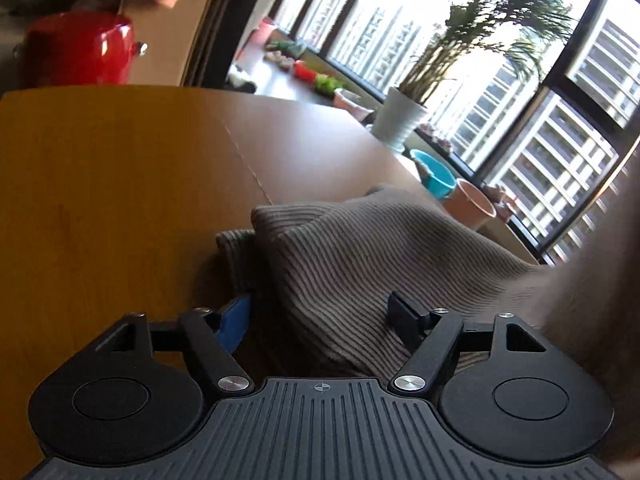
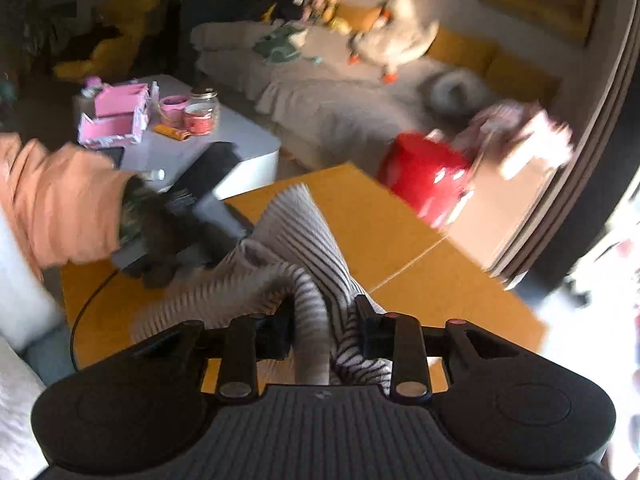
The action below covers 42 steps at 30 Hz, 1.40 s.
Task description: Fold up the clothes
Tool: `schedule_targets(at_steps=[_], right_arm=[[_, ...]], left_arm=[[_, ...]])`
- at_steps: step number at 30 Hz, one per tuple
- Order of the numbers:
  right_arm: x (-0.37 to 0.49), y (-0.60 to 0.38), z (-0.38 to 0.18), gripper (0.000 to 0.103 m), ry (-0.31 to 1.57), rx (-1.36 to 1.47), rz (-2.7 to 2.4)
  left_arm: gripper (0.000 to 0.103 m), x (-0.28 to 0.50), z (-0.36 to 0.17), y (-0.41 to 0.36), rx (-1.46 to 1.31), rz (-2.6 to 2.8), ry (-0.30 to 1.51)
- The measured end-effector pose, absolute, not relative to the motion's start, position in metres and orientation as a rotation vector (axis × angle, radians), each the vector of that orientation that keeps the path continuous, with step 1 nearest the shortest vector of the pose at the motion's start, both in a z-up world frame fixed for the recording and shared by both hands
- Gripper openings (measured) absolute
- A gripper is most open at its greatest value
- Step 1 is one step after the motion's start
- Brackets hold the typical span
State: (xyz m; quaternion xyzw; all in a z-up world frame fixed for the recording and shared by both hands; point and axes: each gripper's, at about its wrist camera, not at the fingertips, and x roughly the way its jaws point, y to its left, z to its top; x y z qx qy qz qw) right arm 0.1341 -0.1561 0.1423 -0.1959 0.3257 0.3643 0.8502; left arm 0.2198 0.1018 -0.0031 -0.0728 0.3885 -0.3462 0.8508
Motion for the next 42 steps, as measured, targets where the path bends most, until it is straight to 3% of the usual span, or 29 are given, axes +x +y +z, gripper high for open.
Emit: schedule_targets(at_steps=[6,8,12,17,20,22,23,25,27,30,37,42], right_arm=[[0.249,-0.153,0.049,0.048,0.878,-0.269,0.650],[0.253,-0.157,0.043,0.048,0.869,-0.220,0.657],[0.260,-0.167,0.035,0.055,0.872,-0.157,0.658],[0.266,-0.179,0.028,0.076,0.879,-0.087,0.621],[0.260,-0.186,0.038,0.084,0.845,-0.080,0.579],[0.248,-0.193,0.053,0.085,0.789,-0.089,0.537],[0.236,-0.197,0.065,0.087,0.737,-0.105,0.494],[0.210,-0.203,0.085,0.103,0.613,-0.144,0.420],[0.182,-0.210,0.101,0.103,0.506,-0.127,0.407],[0.162,-0.216,0.104,0.103,0.491,-0.054,0.415],[0.203,-0.206,0.023,0.103,0.711,-0.162,0.089],[0.210,-0.198,0.015,0.103,0.725,-0.142,0.080]], left_arm=[[0.075,0.221,-0.001,0.125,-0.171,-0.670,0.818],[0.087,0.219,0.012,0.139,-0.183,-0.660,0.776],[0.093,0.214,0.051,0.153,-0.184,-0.662,0.654],[0.093,0.206,0.074,0.123,-0.179,-0.817,0.586],[0.088,0.212,0.058,0.078,-0.102,-0.830,0.645],[0.077,0.223,0.039,0.061,-0.066,-0.766,0.722],[0.079,0.227,0.031,0.059,-0.071,-0.746,0.744],[0.081,0.232,0.020,0.060,-0.095,-0.723,0.771],[0.082,0.232,0.020,0.063,-0.100,-0.722,0.772],[0.084,0.230,0.020,0.067,-0.099,-0.719,0.772],[0.087,0.222,0.022,0.074,-0.117,-0.697,0.772],[0.081,0.210,0.047,0.087,-0.117,-0.660,0.680]])
